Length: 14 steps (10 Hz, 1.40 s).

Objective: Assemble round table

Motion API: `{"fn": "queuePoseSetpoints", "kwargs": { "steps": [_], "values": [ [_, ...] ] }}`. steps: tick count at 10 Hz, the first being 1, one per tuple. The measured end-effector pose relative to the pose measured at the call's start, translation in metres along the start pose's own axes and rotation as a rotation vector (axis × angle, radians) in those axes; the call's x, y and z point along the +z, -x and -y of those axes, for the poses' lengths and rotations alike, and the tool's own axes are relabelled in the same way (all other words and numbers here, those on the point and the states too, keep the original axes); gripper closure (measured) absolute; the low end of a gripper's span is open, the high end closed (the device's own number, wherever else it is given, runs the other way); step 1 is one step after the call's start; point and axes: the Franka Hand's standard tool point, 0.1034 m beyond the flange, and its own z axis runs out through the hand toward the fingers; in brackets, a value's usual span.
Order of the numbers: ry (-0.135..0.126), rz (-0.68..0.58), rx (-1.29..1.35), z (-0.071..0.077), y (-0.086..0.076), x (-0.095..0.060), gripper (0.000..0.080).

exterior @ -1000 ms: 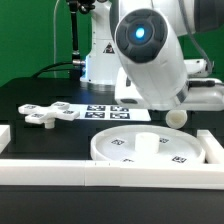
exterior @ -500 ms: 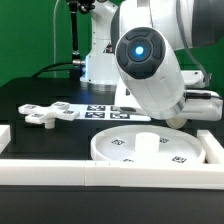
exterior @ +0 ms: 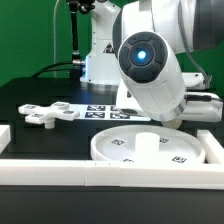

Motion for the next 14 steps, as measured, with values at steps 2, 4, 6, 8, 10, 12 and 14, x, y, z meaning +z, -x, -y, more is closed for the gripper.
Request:
{"fn": "queuePoseSetpoints", "kwargs": {
  "steps": [2,4,6,8,10,12,14],
  "values": [
    [0.0,-0.003,-0.018,0.0,0.0,-0.001,0.0392],
    [-0.003,-0.009,-0.036,0.0,0.0,-0.005,0.0392],
    [-0.005,-0.003,-0.073,-0.002,0.01,-0.021,0.0392],
    [-0.013,0.001,-0.111,-0.002,0.031,-0.053,0.039],
    [-0.018,-0.04,-0.13,0.003,0.04,-0.07,0.039],
    [-0.025,-0.109,-0.129,0.005,0.031,-0.072,0.0389],
    [-0.027,-0.261,-0.17,0.003,0.025,-0.076,0.0389]
  ]
}}
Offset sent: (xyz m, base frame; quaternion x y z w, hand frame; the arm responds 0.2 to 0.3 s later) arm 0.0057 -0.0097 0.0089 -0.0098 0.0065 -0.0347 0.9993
